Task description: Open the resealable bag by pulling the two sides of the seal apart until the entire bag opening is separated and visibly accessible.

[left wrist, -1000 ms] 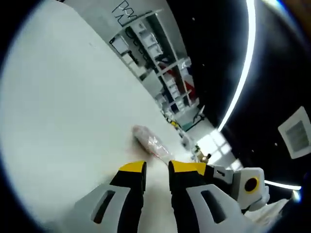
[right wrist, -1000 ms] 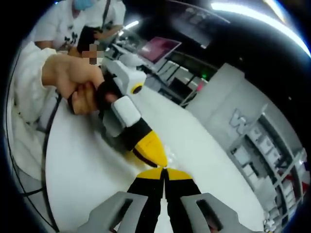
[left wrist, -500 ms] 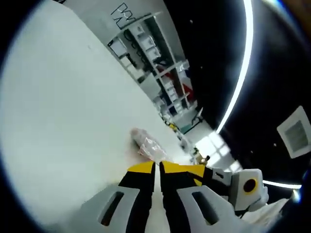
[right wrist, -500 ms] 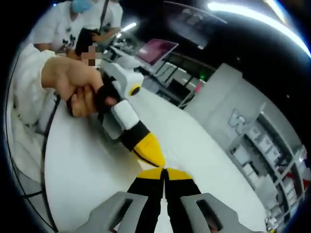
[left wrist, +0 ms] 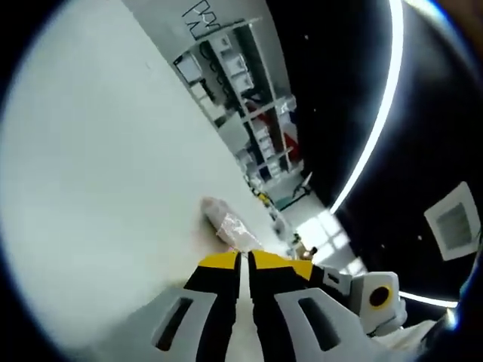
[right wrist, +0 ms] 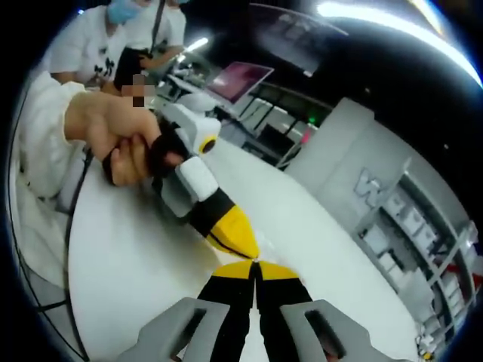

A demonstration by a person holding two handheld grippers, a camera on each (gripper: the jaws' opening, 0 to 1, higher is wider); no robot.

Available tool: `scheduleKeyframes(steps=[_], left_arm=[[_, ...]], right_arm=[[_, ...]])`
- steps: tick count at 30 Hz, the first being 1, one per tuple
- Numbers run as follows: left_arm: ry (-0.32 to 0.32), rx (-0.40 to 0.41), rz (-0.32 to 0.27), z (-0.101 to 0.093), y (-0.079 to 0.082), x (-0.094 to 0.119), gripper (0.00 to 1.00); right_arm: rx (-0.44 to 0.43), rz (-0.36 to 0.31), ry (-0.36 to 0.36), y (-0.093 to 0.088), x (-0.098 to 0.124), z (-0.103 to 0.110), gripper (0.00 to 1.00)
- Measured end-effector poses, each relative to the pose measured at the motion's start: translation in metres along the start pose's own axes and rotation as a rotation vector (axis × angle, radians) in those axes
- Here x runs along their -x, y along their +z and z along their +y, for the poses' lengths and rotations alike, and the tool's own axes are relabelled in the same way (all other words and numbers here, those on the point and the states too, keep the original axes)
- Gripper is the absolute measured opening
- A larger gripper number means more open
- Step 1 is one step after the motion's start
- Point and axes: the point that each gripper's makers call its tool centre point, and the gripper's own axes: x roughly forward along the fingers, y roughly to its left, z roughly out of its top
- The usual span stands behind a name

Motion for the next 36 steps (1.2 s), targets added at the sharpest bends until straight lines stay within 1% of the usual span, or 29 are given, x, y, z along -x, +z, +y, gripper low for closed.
scheduleKeyframes(steps=[10, 14, 21, 35, 36], left_arm=[[-0.020, -0.034, -0.011, -0.0049, 0.0008, -0.0009, 0.02], [-0.019, -0.050, -0.013, -0.0057, 0.0010, -0.0012, 0.02], [-0.023, -0.054, -0.011, -0.0067, -0.0003, -0.0013, 0.02], [-0.028, -0.053, -0.012, -0.0070, -0.0001, -0.0004, 0.01], [-0.028, -0.053, -0.012, -0.0070, -0.0006, -0.0001, 0.01]], right_arm=[[-0.005, 0.004, -0.008, -0.0024, 0.0019, -0.0027, 0.00], [0.008, -0.003, -0.008, -0.0025, 0.0021, -0.0022, 0.00], [0.021, 0.006, -0.006, -0.0058, 0.0012, -0.0024, 0.00], [0.014, -0.008, -0.003, -0.0017, -0.0006, -0.0027, 0.00], [0.014, -0.011, -0.005, -0.0011, -0.0005, -0.0029, 0.02]])
